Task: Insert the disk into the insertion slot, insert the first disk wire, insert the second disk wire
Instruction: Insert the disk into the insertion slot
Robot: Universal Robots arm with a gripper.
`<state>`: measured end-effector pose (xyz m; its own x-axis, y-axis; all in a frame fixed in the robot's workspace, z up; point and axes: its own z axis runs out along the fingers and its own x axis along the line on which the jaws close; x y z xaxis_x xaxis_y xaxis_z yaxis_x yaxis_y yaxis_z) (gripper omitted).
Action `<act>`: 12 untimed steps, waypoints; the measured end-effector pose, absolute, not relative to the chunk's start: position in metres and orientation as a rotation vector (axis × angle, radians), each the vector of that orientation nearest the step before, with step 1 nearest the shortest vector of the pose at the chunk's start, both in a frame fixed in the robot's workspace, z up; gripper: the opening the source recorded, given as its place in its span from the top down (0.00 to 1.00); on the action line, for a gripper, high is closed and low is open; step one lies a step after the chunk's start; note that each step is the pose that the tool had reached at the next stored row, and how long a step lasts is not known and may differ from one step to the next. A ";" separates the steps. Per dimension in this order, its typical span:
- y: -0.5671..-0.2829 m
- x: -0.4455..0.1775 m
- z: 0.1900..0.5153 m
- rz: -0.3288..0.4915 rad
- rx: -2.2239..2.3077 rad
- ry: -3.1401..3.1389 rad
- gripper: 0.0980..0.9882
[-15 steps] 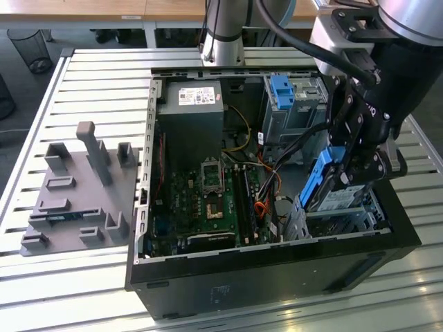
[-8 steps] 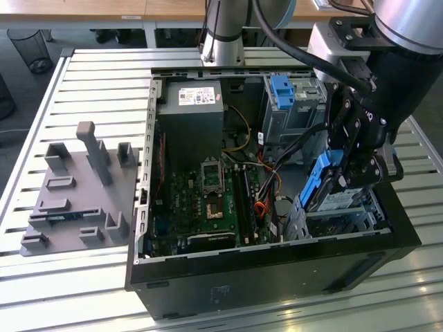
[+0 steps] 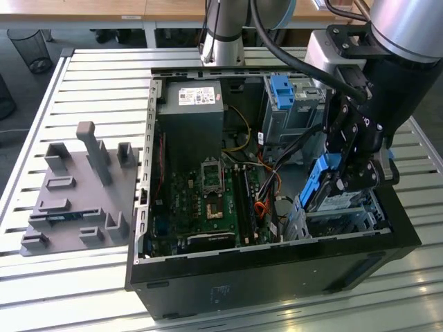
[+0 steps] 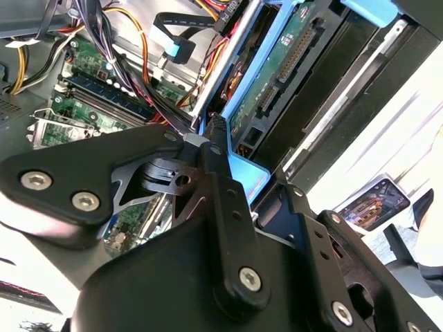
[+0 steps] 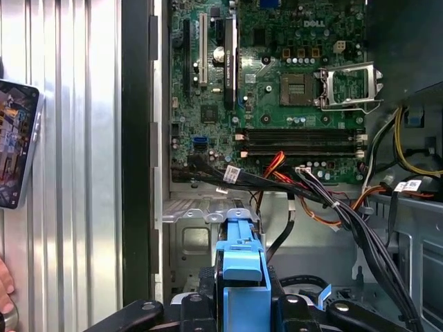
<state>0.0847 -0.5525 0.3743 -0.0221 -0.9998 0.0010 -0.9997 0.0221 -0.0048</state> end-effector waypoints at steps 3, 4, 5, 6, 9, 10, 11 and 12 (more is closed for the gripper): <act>-0.552 0.085 0.372 -0.007 -2.195 2.244 0.70; -0.552 0.085 0.371 -0.007 -2.195 2.244 0.70; -0.552 0.085 0.371 -0.007 -2.195 2.244 0.70; -0.552 0.085 0.370 -0.007 -2.195 2.244 0.70; -0.552 0.085 0.368 -0.007 -2.195 2.244 0.70; -0.552 0.085 0.367 -0.006 -2.195 2.244 0.70; -0.552 0.085 0.366 -0.007 -2.195 2.244 0.70; -0.552 0.085 0.365 -0.007 -2.195 2.244 0.70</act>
<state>0.0847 -0.5524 0.3653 -0.0221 -0.9998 0.0010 -0.9997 0.0221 -0.0048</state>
